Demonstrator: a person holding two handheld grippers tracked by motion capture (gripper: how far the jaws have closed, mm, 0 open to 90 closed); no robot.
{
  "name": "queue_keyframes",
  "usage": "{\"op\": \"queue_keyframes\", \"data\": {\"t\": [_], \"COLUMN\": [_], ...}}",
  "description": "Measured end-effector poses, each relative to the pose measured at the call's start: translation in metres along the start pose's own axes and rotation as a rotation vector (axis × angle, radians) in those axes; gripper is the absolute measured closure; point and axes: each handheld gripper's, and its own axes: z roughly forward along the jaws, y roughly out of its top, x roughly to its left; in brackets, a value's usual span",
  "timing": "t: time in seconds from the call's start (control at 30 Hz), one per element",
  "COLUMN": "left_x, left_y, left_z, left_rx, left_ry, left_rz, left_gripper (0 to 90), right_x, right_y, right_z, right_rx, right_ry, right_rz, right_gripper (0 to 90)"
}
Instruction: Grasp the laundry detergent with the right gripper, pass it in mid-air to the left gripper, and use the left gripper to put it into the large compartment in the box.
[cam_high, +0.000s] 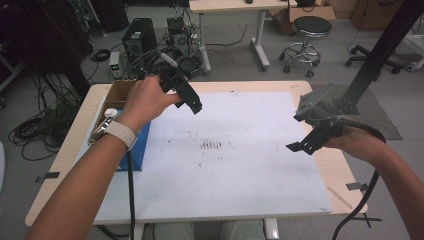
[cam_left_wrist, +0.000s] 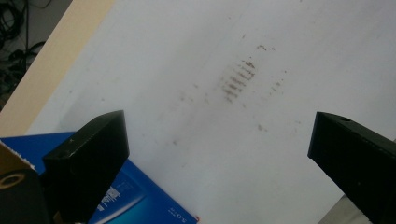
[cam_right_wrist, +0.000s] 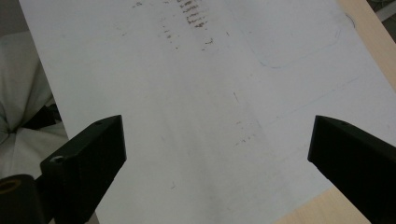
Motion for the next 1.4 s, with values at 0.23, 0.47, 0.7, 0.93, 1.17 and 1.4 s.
{"op": "queue_keyframes", "data": {"t": [0.23,0.47,0.7,0.93,1.17,1.4], "left_x": [-0.004,-0.008,-0.015,-0.022,-0.020,-0.016], "left_y": [0.011,0.024,0.032,0.029,0.027,0.027], "left_z": [0.005,0.005,0.010,0.016,0.016,0.015], "left_rx": [-0.001,0.007,0.025,0.050,0.044,0.048], "left_ry": [-0.014,-0.017,-0.020,-0.014,-0.008,-0.015], "left_rz": [0.085,0.174,0.239,0.279,0.271,0.261], "left_gripper": [6.0,6.5,6.4,6.5,6.5,6.4], "right_x": [0.000,0.001,0.001,-0.002,0.001,0.000], "right_y": [0.000,-0.004,-0.006,-0.005,-0.006,-0.005], "right_z": [0.002,0.003,0.002,0.005,0.009,0.009], "right_rx": [0.001,0.010,0.009,0.017,0.018,0.017], "right_ry": [0.000,0.003,0.000,0.000,0.006,0.005], "right_rz": [0.005,0.005,0.013,0.018,0.014,0.013], "right_gripper": [3.9,3.9,3.9,3.9,4.0,4.0]}}
